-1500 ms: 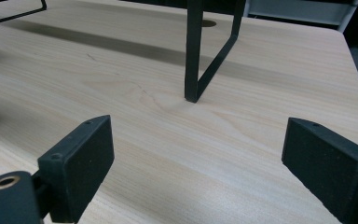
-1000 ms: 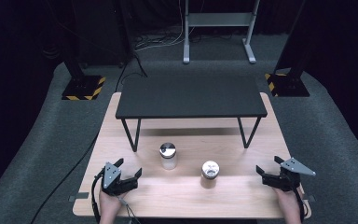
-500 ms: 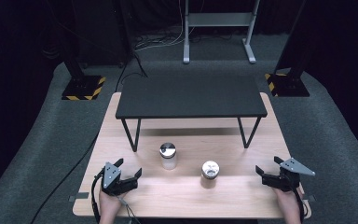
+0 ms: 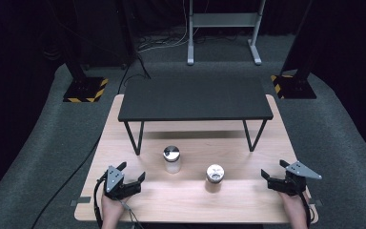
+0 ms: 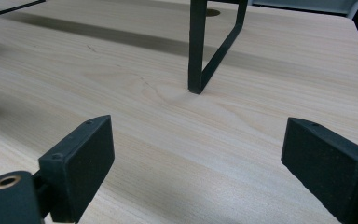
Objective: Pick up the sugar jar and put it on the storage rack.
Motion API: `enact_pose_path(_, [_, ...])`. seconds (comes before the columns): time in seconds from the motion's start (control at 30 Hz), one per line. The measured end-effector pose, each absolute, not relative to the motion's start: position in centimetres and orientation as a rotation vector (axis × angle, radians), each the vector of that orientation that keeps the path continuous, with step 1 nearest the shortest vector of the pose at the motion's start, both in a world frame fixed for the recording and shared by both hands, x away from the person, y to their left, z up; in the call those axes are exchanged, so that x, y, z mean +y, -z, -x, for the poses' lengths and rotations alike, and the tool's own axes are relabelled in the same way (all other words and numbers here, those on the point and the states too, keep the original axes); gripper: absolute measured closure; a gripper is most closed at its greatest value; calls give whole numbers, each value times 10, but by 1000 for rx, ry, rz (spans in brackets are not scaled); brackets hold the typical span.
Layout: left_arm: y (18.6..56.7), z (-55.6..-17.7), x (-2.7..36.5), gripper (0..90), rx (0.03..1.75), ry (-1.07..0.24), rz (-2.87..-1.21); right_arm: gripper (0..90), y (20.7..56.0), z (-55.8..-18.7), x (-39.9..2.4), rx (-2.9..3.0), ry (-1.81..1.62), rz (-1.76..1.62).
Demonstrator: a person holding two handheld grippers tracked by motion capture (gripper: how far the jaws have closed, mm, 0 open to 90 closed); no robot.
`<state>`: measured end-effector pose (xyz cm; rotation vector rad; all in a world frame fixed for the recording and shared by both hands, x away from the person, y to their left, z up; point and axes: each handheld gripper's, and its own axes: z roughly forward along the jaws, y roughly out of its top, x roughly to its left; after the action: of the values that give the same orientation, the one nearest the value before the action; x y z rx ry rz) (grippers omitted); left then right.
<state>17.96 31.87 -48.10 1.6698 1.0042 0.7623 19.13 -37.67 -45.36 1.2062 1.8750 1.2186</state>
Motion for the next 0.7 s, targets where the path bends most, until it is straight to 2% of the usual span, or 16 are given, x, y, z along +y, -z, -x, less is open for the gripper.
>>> enact_pose_path(0.7, [484, -179, 321, 114, 974, -756, -1662, 81, 454, -191, -376, 1875, -1219, -1203])
